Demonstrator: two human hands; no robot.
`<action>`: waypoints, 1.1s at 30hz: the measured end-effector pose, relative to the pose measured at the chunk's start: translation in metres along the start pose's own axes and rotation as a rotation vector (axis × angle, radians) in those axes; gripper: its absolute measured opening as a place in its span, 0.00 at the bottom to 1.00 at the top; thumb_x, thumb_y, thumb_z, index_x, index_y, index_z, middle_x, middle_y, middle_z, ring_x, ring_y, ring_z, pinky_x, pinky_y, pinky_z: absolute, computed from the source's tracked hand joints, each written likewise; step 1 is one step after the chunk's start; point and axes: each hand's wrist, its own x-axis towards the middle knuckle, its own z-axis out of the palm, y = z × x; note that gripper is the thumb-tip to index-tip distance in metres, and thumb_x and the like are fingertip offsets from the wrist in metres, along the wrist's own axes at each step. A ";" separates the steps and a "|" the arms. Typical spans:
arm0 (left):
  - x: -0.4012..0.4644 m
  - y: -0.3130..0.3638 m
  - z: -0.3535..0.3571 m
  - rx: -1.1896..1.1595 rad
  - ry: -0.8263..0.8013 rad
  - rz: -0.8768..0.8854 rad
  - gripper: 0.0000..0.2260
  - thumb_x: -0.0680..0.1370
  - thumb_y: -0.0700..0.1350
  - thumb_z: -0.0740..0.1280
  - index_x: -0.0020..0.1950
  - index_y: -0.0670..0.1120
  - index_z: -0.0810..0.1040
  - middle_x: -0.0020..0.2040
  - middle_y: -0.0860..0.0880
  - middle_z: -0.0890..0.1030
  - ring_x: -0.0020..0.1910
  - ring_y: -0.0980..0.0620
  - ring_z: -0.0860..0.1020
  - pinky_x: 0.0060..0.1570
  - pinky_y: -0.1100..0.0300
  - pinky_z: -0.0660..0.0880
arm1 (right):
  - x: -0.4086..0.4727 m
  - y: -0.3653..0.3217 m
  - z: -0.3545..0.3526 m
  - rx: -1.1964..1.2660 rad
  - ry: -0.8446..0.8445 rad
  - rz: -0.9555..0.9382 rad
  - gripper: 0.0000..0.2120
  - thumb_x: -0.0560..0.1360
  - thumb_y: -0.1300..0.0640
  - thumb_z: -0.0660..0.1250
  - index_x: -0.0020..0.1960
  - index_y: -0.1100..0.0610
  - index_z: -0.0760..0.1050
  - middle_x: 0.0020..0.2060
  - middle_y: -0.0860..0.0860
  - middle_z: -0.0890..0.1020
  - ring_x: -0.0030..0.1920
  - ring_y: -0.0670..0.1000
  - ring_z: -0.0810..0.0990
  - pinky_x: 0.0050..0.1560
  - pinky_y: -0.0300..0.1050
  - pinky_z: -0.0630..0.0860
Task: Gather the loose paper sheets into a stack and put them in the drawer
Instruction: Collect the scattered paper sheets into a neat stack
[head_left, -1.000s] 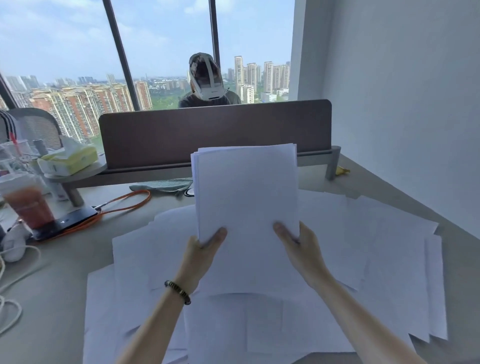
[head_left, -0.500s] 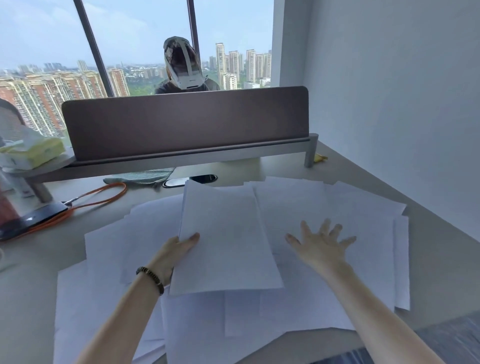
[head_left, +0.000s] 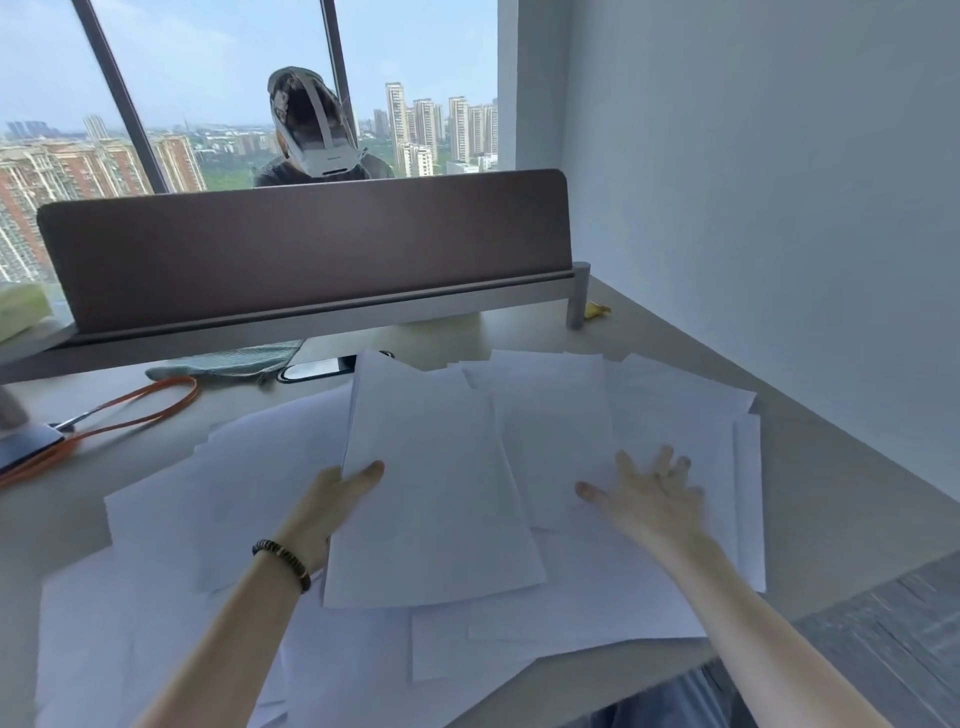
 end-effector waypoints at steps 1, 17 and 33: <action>0.002 0.001 -0.001 0.036 0.028 0.023 0.13 0.78 0.49 0.70 0.56 0.40 0.81 0.51 0.41 0.85 0.51 0.39 0.83 0.58 0.41 0.77 | 0.000 0.004 0.001 -0.037 -0.009 0.029 0.40 0.74 0.26 0.50 0.79 0.47 0.53 0.79 0.65 0.49 0.78 0.67 0.50 0.73 0.66 0.57; 0.001 0.000 0.015 0.279 0.019 0.035 0.23 0.76 0.57 0.70 0.60 0.39 0.80 0.56 0.44 0.82 0.58 0.44 0.79 0.59 0.51 0.73 | 0.007 -0.005 0.003 -0.014 0.085 0.047 0.34 0.79 0.33 0.50 0.78 0.52 0.57 0.76 0.67 0.60 0.76 0.65 0.58 0.72 0.63 0.59; 0.004 0.003 -0.002 0.373 0.063 0.018 0.23 0.76 0.58 0.67 0.57 0.38 0.80 0.51 0.40 0.83 0.49 0.43 0.81 0.52 0.52 0.75 | 0.004 -0.009 -0.002 0.000 0.149 0.002 0.25 0.79 0.38 0.57 0.68 0.54 0.66 0.64 0.60 0.75 0.66 0.62 0.70 0.61 0.56 0.66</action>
